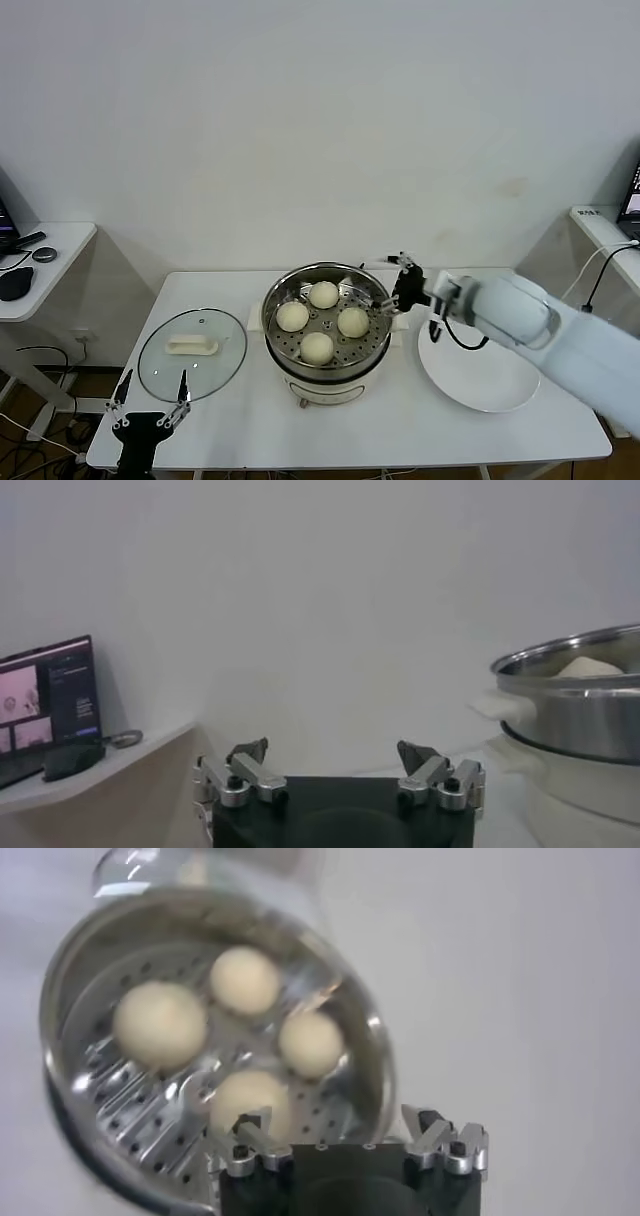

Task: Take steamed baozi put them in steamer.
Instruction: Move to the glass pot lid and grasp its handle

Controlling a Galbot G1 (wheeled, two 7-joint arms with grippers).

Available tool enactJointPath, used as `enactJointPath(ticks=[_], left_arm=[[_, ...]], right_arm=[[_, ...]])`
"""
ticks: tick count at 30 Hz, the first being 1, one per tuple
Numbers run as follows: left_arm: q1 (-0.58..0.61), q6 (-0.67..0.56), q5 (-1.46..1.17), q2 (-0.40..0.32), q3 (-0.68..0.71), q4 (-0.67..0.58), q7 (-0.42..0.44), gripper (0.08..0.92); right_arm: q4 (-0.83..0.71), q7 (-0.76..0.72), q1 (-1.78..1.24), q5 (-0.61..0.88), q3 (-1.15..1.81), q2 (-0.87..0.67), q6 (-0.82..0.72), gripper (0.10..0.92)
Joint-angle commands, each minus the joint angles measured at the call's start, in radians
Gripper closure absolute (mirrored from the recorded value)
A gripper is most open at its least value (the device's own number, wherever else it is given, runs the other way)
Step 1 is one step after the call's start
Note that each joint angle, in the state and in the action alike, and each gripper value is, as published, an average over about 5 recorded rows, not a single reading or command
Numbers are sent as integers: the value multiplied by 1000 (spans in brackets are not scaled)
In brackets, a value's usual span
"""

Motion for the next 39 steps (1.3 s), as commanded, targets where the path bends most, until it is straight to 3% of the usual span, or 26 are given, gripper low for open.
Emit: enactJointPath(ticks=[1,8,14,20,27,39], left_arm=[[2,-13,1,-1,7,3,-14,177],[-18,-3,66,1,11,18,-55,177],[-40,17,256,16,6,61,-86,177],[-55,55,585,66,-52,115,-71,177],[-96,25,1032,189,-70,217,-42,177],[-392,-53,1276,299,29,539,-108,177]], right_arm=[[68,138,-916,-232,864,254,463,203],[12,54,-1013,-344,1138,613,693,203],[22,30,-1075,-287,1313,809,681,203],[-33,114,-1141,-251,1385,836,633,203],[-75,178,-1153,-258,1387,870,614,203],[-115,191,-1175,-256,1361,860,634,203]])
